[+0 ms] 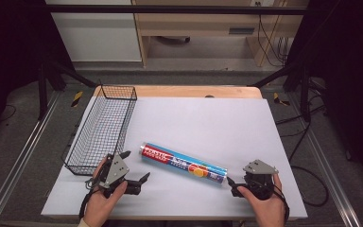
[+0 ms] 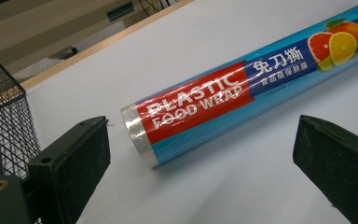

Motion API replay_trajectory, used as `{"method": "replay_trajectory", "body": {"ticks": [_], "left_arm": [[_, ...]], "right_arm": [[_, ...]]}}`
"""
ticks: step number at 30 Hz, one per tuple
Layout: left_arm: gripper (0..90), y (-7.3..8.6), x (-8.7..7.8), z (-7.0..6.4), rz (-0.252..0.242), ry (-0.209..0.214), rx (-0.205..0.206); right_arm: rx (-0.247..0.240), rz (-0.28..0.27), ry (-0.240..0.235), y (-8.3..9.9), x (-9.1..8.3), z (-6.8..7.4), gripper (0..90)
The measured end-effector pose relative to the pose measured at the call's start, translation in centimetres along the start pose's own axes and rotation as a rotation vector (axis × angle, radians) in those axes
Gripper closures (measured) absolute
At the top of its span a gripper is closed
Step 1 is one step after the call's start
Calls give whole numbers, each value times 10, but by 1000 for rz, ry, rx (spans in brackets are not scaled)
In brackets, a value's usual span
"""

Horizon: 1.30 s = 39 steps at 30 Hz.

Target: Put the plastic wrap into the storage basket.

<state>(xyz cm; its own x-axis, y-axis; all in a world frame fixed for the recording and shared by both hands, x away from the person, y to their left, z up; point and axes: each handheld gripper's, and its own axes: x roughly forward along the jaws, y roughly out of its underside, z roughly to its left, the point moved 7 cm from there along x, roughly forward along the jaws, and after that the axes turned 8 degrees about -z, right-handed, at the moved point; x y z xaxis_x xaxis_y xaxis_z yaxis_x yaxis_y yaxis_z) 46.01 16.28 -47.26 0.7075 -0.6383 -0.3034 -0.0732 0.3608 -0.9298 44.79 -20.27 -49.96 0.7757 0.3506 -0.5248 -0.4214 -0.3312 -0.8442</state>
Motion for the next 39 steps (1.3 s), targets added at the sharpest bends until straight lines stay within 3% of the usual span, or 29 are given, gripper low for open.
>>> {"method": "replay_trajectory", "body": {"ticks": [6, 11, 18, 25, 28, 33, 39], "left_arm": [[40, 1, 0, 0, 13, -2, 2], [40, 2, -1, 0, 23, 7, -6], [37, 3, -1, -1, 32, 40, -23], [26, 2, -3, -2, 23, 73, -34], [26, 2, -4, -2, 21, 78, -36], [26, 2, -4, -3, 20, 95, -34], [26, 3, -4, -4, 26, 111, -32]], "right_arm": [[7, -31, 7, -4, -4, 1, 89], [-73, -14, -23, -21, -5, 11, 96], [-230, 14, -109, -64, 0, 33, 73], [-304, 35, -236, -97, 25, 57, 87], [-349, 77, -279, -99, 42, 66, 84], [-369, 148, -360, -90, 69, 79, 91], [-383, 230, -424, -73, 85, 87, 101]]}}
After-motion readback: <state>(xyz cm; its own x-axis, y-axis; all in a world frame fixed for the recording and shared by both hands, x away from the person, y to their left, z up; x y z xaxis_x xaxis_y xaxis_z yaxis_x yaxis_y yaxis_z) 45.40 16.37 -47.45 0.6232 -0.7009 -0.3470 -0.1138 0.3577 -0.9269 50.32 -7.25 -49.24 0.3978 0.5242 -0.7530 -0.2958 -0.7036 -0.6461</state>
